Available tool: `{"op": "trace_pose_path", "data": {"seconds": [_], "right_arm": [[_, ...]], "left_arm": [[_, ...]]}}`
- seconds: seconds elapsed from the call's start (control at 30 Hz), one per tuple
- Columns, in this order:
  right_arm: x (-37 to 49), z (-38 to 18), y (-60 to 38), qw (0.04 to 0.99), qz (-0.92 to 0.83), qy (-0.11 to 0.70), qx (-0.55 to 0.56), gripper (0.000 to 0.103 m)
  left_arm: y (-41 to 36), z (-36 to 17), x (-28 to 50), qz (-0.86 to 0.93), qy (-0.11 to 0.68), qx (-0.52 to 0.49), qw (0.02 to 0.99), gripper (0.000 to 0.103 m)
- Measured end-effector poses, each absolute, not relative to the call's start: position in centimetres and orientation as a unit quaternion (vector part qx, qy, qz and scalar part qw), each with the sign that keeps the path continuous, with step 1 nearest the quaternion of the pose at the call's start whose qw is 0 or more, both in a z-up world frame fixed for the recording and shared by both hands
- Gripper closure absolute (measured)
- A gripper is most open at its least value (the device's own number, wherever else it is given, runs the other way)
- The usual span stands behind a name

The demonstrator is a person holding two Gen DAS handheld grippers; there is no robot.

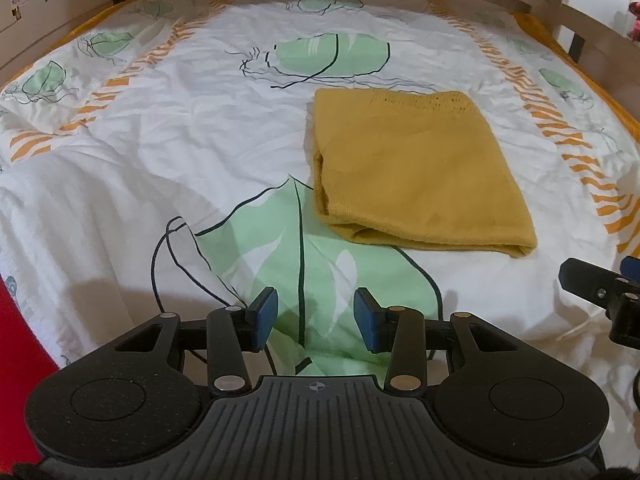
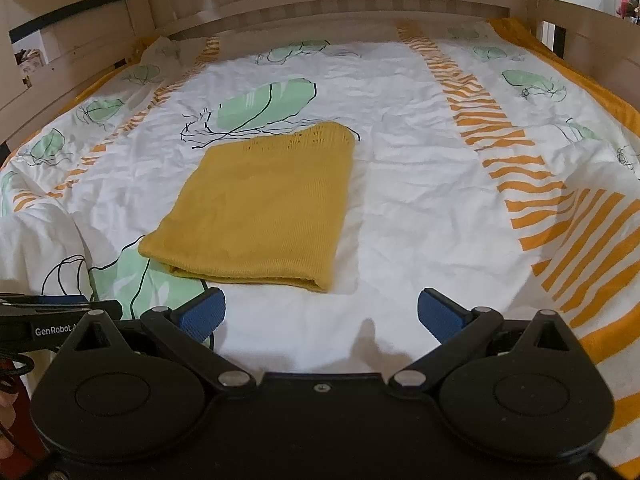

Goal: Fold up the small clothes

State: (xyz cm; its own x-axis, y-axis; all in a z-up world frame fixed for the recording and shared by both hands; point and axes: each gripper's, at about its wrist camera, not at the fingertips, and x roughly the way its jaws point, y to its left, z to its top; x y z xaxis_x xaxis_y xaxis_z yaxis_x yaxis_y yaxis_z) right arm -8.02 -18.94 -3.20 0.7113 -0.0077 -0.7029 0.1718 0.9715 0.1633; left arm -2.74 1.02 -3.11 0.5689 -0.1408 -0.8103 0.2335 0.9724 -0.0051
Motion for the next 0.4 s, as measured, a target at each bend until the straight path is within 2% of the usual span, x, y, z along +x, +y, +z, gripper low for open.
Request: {"op": "trace_pose_path", "data": {"seconds": [0.4], "right_arm": [[-7.36,-3.40,-18.99,0.913,-0.048,0.387,0.118,0.001]], "left_arm": [[0.82,-3.10,-2.35,-0.109,0.455,0.053,0.882,0.062]]}}
